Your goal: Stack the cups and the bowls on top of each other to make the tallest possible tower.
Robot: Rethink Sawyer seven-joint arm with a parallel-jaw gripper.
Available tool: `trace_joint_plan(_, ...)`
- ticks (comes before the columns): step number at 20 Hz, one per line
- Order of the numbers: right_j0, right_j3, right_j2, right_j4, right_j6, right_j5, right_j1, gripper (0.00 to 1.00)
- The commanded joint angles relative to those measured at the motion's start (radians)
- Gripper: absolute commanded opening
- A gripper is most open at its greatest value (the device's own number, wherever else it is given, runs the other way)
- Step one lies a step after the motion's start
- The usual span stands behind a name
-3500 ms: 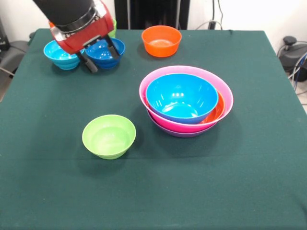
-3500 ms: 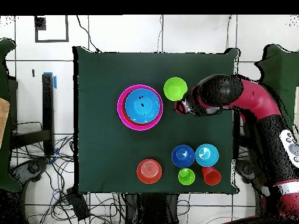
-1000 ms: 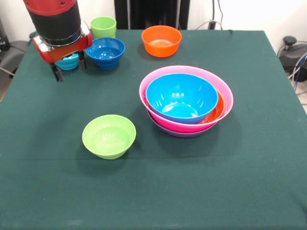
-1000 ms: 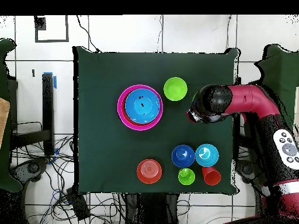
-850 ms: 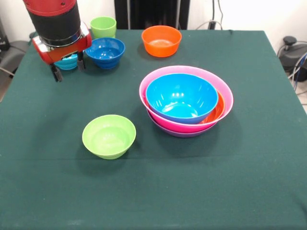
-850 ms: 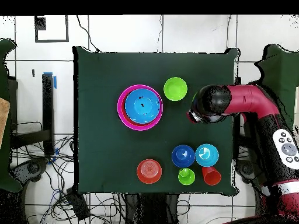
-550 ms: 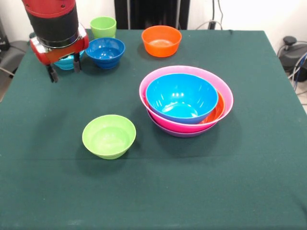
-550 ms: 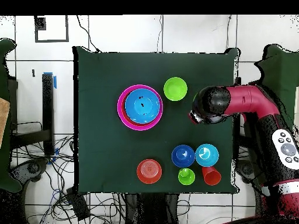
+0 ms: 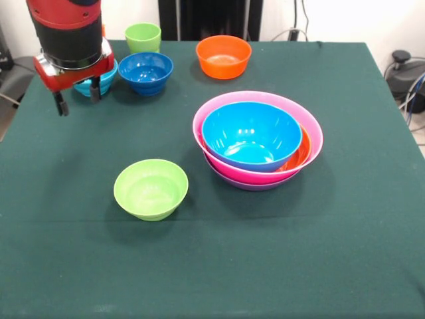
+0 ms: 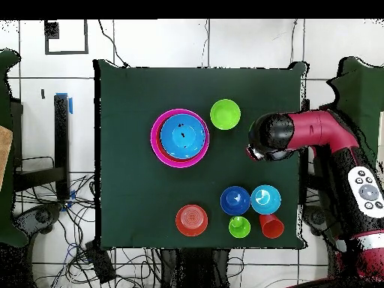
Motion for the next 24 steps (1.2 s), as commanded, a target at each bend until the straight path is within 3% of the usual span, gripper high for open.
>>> trace_joint_plan(1,-0.356,0.403,0.251,0.432,0.142,-0.298,-0.317,1.0)
trace_joint_plan(24,-0.321,0.375,0.231,0.371,0.178,-0.215,-0.36,1.0)
